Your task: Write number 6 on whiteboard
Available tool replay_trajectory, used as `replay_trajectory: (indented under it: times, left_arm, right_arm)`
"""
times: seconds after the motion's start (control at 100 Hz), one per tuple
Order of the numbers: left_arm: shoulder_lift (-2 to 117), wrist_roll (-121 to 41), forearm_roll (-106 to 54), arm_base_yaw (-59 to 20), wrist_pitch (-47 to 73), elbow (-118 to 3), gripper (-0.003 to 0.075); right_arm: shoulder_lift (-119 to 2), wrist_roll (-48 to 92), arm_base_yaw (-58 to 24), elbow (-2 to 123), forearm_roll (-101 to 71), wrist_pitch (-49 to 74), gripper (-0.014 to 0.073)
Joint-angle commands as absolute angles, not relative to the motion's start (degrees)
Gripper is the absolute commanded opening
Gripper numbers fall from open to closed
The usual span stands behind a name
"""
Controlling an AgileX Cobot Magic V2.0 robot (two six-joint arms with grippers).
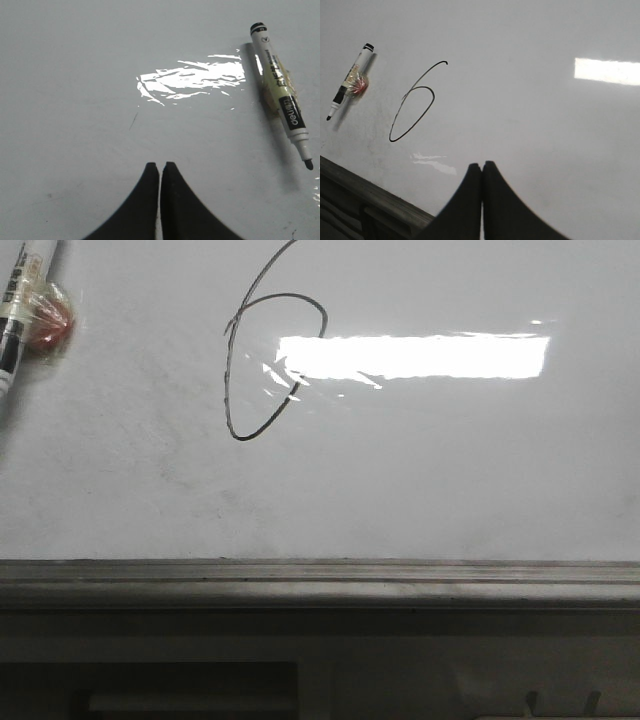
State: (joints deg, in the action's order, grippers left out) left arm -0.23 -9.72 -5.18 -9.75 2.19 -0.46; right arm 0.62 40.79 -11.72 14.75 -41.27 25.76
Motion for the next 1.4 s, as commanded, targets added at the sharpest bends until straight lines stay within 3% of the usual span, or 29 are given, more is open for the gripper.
replay_trajectory:
  times: [0.0, 0.32, 0.55, 0.79, 1.39]
  left_arm:
    - [-1.99, -9.29, -5.73, -9.51, -1.89, 2.29, -0.0020]
    - [-1.99, -9.29, -5.73, -9.51, -1.89, 2.29, -0.0020]
    - [-1.99, -9.29, -5.73, -9.51, -1.89, 2.29, -0.0020]
    - [-1.99, -9.29, -5.73, -9.51, -1.89, 2.29, -0.0020]
    - [-1.99, -9.29, -5.73, -9.51, -1.89, 2.29, -0.0020]
  right_arm:
    - [1.55, 41.16, -11.42, 16.20, -42.29, 21.77, -0.0065]
    - [1.55, 40.51, -11.42, 13.14, -33.04, 11.71, -0.0065]
    - [1.55, 15.94, -7.00, 6.20, -3.33, 1.33, -0.0065]
    - [1.55, 15.63, -3.51, -1.88, -0.72, -1.30, -0.0065]
    - [1.55, 15.63, -2.41, -1.90, 0.38, 1.27, -0.0065]
